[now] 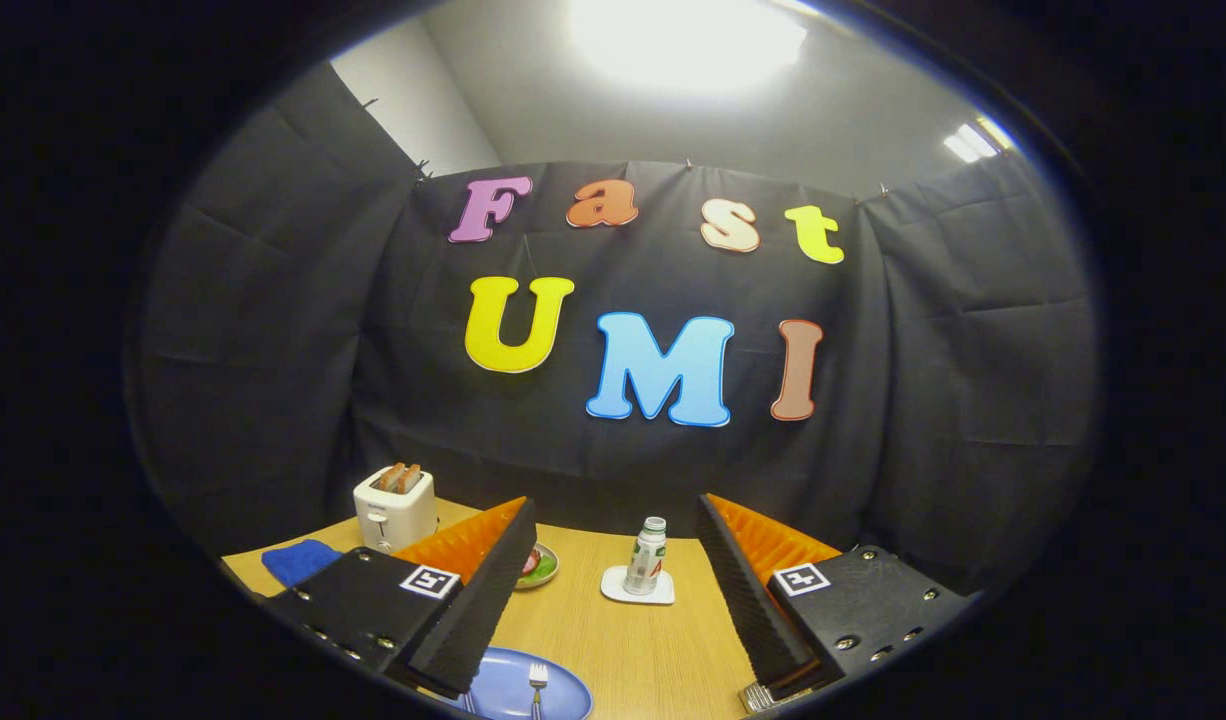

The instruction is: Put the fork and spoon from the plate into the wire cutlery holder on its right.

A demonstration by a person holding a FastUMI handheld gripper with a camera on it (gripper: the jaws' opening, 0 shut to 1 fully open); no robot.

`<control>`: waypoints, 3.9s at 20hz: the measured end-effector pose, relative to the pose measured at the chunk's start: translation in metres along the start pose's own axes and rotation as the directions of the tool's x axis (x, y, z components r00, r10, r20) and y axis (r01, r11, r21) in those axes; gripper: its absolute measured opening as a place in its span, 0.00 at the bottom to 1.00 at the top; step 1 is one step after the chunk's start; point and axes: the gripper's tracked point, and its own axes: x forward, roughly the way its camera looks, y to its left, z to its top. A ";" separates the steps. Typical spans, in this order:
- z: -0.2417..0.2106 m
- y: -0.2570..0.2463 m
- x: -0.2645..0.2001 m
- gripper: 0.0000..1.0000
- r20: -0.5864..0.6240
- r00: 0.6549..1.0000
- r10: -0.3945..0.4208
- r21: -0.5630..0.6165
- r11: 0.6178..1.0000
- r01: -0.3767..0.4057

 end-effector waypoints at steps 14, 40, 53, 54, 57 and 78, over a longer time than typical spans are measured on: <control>-0.099 0.025 -0.014 0.98 -0.330 0.935 0.127 -0.013 0.990 -0.139; -0.301 0.057 -0.076 0.95 -0.945 0.304 0.119 0.022 0.952 -0.306; -0.317 0.066 -0.069 0.68 -0.966 0.226 0.128 0.046 0.940 -0.337; -0.322 0.068 -0.073 0.57 -0.972 0.196 0.126 0.050 0.934 -0.355; -0.326 0.068 -0.081 0.36 -0.983 0.143 0.115 0.051 0.920 -0.389; -0.240 -0.047 -0.086 0.05 -0.995 0.095 -0.044 -0.088 0.836 -0.542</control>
